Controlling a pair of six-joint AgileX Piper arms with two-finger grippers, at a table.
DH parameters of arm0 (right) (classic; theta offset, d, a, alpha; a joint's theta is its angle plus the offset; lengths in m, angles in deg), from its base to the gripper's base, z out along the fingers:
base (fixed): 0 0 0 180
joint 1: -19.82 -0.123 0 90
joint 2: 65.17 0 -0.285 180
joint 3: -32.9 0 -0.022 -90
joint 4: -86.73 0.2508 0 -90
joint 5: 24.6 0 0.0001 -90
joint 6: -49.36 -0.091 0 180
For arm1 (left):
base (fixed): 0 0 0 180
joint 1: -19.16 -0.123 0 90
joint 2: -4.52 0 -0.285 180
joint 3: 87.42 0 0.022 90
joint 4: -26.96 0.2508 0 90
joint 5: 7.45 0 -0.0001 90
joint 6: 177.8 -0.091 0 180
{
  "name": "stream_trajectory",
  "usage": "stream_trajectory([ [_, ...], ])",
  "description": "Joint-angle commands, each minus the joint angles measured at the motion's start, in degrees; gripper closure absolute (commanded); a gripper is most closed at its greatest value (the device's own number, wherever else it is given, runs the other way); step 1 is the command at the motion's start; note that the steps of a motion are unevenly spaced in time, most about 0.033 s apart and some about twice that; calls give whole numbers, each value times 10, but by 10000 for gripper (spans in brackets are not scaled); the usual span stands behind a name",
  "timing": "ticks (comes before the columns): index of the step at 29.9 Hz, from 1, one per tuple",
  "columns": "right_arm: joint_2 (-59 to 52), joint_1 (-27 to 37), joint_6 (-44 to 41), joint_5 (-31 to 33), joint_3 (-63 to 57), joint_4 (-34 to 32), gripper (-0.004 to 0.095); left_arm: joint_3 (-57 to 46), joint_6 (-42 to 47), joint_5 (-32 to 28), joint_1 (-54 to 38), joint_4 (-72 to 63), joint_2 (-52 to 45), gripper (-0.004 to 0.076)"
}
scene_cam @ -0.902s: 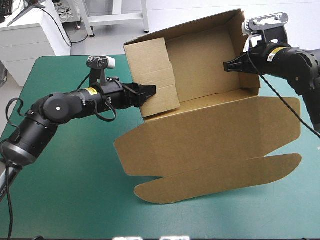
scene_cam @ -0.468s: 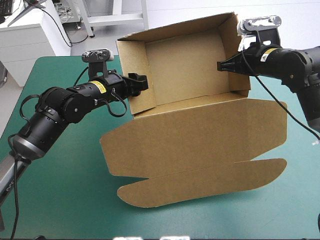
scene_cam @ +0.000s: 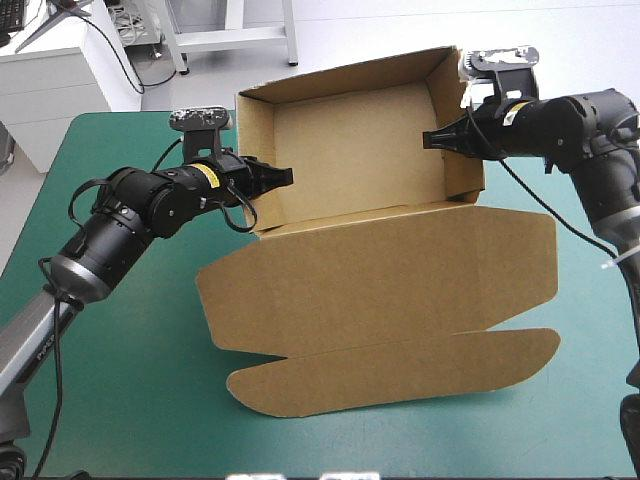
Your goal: Fold the box
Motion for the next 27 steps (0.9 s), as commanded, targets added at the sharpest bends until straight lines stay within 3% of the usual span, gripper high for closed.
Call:
stream_trajectory([
  [1, 9, -2, 5, -18, 13, 36, 918, 22, -19, -37, 11, -33, -8, 727],
  [12, 117, -2, 17, 96, 13, 63, 922, 23, -75, 95, 10, -21, 81, 727],
  [27, 182, -2, 41, 127, 13, 87, 920, 23, -142, 143, 10, -7, 126, 724],
])
